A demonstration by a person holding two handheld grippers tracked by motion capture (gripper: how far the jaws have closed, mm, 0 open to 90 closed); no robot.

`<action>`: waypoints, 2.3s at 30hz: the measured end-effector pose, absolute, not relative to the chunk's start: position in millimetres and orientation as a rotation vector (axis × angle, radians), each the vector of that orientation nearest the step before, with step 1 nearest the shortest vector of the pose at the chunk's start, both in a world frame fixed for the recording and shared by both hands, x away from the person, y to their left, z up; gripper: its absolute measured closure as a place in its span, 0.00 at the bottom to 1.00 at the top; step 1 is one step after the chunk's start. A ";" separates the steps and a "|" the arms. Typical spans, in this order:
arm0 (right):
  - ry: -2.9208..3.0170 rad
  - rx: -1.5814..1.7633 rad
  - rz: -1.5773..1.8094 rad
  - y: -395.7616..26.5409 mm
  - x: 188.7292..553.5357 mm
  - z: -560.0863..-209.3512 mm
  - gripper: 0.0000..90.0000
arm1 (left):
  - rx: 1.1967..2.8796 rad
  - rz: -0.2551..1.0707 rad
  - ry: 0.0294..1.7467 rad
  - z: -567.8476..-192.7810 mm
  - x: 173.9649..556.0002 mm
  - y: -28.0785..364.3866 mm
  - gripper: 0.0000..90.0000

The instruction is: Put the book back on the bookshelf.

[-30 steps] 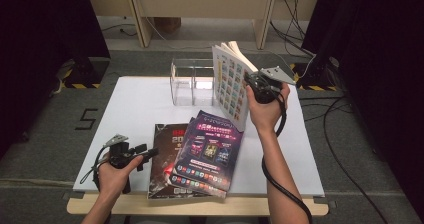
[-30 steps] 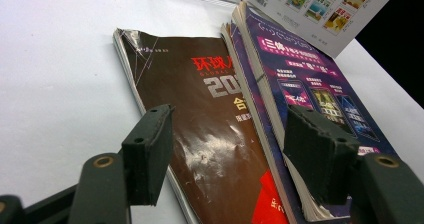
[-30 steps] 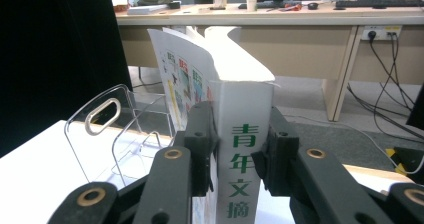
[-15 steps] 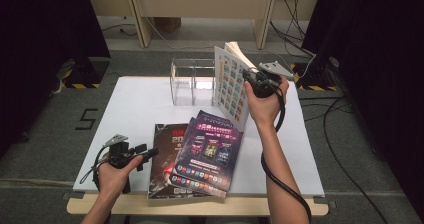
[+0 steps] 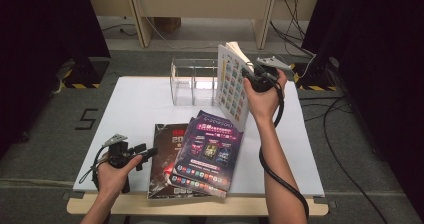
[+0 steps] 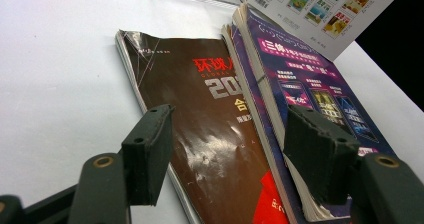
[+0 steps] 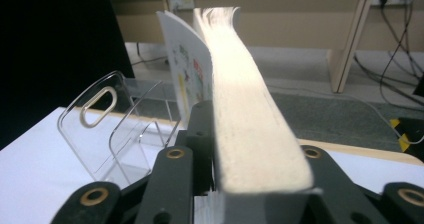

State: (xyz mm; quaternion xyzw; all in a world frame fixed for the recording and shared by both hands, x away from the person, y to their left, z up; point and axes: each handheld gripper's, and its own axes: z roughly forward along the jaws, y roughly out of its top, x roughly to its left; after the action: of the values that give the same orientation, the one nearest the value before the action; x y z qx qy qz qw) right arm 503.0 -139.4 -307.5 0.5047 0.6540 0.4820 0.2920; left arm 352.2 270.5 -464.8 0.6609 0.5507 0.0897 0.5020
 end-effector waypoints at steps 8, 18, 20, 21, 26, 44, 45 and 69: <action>1.794 1.380 1.259 -137.1 504.6 -301.9 0.82 | 1.600 0.214 1.327 -464.7 352.3 269.9 0.40; 1.742 1.368 1.292 -132.7 503.9 -302.3 0.83 | 1.587 0.219 1.331 -463.4 352.8 272.5 0.40; 1.733 1.380 1.301 -130.8 504.6 -301.7 0.83 | 1.584 0.221 1.334 -463.2 353.0 273.5 0.40; 1.729 1.377 1.301 -129.9 505.3 -301.2 0.83 | 1.584 0.221 1.336 -463.3 353.0 273.8 0.40; 1.710 1.380 1.302 -125.7 507.6 -299.5 0.83 | 1.583 0.222 1.335 -463.3 352.8 274.6 0.40; 1.670 1.354 1.320 -106.8 515.3 -292.3 0.83 | 1.585 0.218 1.336 -463.7 353.2 275.2 0.40; 1.671 1.361 1.318 -105.6 515.4 -292.4 0.83 | 1.584 0.219 1.336 -463.7 353.1 275.2 0.40; 1.629 1.364 1.290 -99.7 543.0 -294.4 0.83 | 1.580 0.216 1.338 -464.4 354.0 276.6 0.40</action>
State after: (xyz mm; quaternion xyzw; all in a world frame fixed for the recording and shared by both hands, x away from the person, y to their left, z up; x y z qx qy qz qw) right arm 543.0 -99.7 -294.4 0.5194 0.6204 0.4913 0.3223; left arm 354.0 276.6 -464.4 0.6550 0.5546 0.0894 0.5053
